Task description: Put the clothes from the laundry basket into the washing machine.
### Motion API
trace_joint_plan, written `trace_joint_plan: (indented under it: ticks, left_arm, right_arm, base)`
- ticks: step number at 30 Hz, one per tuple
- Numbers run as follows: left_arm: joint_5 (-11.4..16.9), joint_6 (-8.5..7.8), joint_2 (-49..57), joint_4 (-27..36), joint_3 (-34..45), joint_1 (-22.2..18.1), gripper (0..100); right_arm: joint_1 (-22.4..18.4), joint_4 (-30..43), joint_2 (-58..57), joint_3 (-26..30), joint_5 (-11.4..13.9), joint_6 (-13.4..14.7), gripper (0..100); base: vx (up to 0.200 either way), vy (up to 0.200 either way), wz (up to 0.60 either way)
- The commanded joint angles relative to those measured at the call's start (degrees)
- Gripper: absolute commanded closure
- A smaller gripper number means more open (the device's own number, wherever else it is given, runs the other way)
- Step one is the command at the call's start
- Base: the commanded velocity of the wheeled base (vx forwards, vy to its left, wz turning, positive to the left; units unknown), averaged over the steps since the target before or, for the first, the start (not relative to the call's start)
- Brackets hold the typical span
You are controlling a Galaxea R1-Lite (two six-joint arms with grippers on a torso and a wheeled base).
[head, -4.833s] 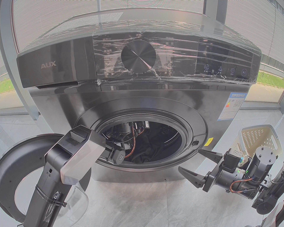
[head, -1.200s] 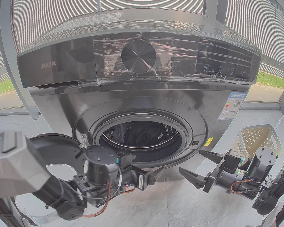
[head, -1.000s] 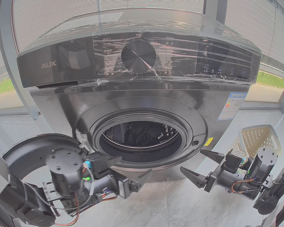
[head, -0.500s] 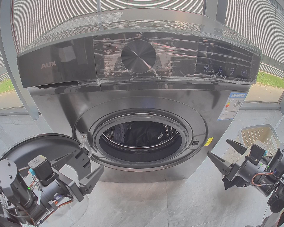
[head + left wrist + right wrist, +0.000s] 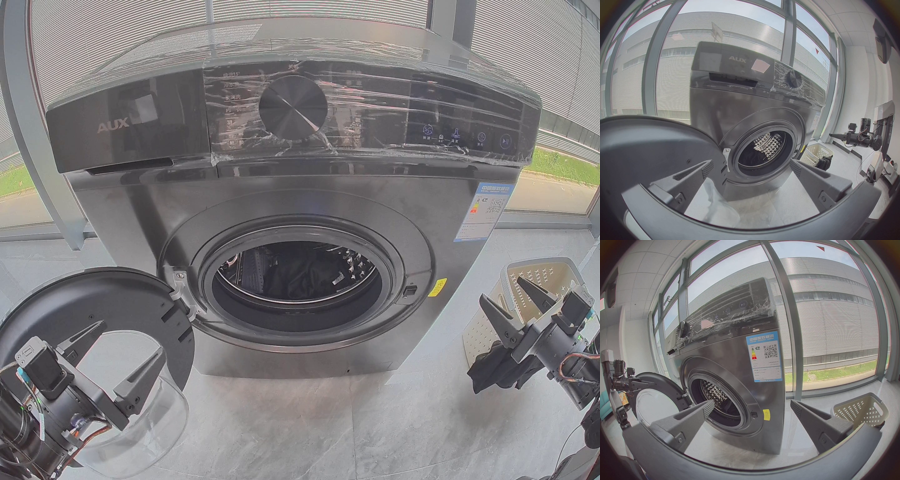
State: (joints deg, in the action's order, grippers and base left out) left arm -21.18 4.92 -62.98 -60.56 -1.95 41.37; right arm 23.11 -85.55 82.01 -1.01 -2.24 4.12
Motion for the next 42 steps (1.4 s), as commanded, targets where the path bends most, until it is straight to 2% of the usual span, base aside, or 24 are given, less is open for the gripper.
trace_joint_plan:
  ticks: [1, 5, 8, 9, 10, 13, 16, 17, 18, 19, 23, 28, 30, 31, 33, 34, 36, 39, 42]
  left_arm:
    - [0.0, 0.0, 1.5, 0.0, 0.6, -0.6, 0]
    - [-0.2, -0.09, 1.8, -0.1, 1.2, -0.6, 0]
    - [-0.4, 0.0, 2.9, 0.0, 1.9, -0.6, 0]
    - [-0.5, 0.0, 4.2, 0.4, 2.0, -0.8, 0]
    - [-0.5, 0.0, 4.2, 0.4, 2.0, -0.8, 0]
    - [-0.4, -0.18, 9.5, 4.5, 2.0, -2.2, 0]
    - [-0.4, -0.09, 13.0, 9.1, 2.0, -2.5, 0]
    - [-0.4, -0.09, 13.0, 9.1, 2.0, -2.5, 0]
    - [-0.4, -0.27, 15.3, 12.3, 2.0, -3.9, 0]
    - [-0.4, -0.27, 16.3, 13.2, 2.0, -4.6, 0]
    - [0.0, -0.62, 20.4, 15.4, 2.0, -7.5, 0]
    - [0.1, -0.53, 24.7, 21.0, 2.0, -11.1, 0]
    - [0.2, -0.35, 26.3, 23.1, 2.0, -13.3, 0]
    - [0.2, -0.35, 26.5, 23.4, 2.0, -13.5, 0]
    - [1.0, -0.27, 29.8, 26.5, 2.0, -16.4, 0]
    - [1.0, -0.27, 29.8, 26.5, 2.0, -16.4, 0]
    - [2.9, -0.44, 33.5, 29.5, 2.0, -20.0, 0]
    - [4.4, -0.44, 36.6, 32.2, 2.0, -21.4, 0]
    - [6.7, -0.09, 43.9, 40.3, 2.0, -22.2, 0]
  right_arm:
    - [-0.2, 0.0, -0.9, 1.0, -0.1, 0.0, 0]
    - [-0.2, 0.9, -2.1, 1.0, -0.4, -0.1, 0]
    - [-0.1, 5.2, -5.7, 1.0, -0.9, -1.2, 0]
    - [-0.1, 10.0, -9.6, 1.0, -0.9, -2.7, 0]
    - [-0.1, 10.0, -9.6, 1.0, -0.9, -2.7, 0]
    - [-0.2, 23.9, -20.5, 1.0, -1.2, -4.8, 0]
    - [-0.8, 31.1, -27.4, 1.0, -2.0, -5.3, 0]
    - [-0.8, 31.1, -27.4, 1.0, -2.0, -5.3, 0]
    - [-2.2, 35.6, -32.2, 1.0, -3.2, -5.3, 0]
    - [-2.5, 37.5, -33.9, 1.0, -3.4, -5.3, 0]
    - [-4.4, 45.6, -41.8, 1.0, -3.5, -5.4, 0]
    - [-9.7, 56.3, -53.1, 1.0, -3.2, -5.5, 0]
    - [-11.7, 60.0, -58.0, 0.9, -3.2, -6.5, 0]
    - [-11.8, 60.2, -58.4, 0.9, -3.3, -6.6, 0]
    - [-14.0, 63.8, -63.2, 0.9, -3.0, -6.8, 0]
    - [-14.0, 63.8, -63.2, 0.9, -3.0, -6.8, 0]
    - [-15.3, 67.4, -67.5, 0.9, -3.0, -6.8, 0]
    - [-15.6, 70.5, -70.7, 0.9, -3.1, -6.7, 0]
    - [-16.7, 78.3, -77.3, 1.0, -3.6, -6.3, 0]
  base:
    - [-0.2, 0.0, 0.0]
    - [-0.2, 0.0, 0.0]
    - [-0.2, 0.0, 0.0]
    - [-0.2, 0.0, 0.0]
    - [-0.2, 0.0, 0.0]
    - [-0.2, 0.0, 0.0]
    - [-0.2, 0.0, 0.0]
    - [-0.2, 0.0, 0.0]
    - [-0.2, 0.0, 0.0]
    - [0.0, 0.0, 0.0]
    - [0.0, 0.0, 0.0]
    - [0.0, 0.0, 0.0]
    - [0.0, 0.0, 0.0]
    - [0.0, 0.0, 0.0]
    - [0.0, 0.0, 0.0]
    - [0.0, 0.0, 0.0]
    - [0.0, 0.0, 0.0]
    - [0.0, 0.0, 0.0]
    - [0.0, 0.0, 0.0]
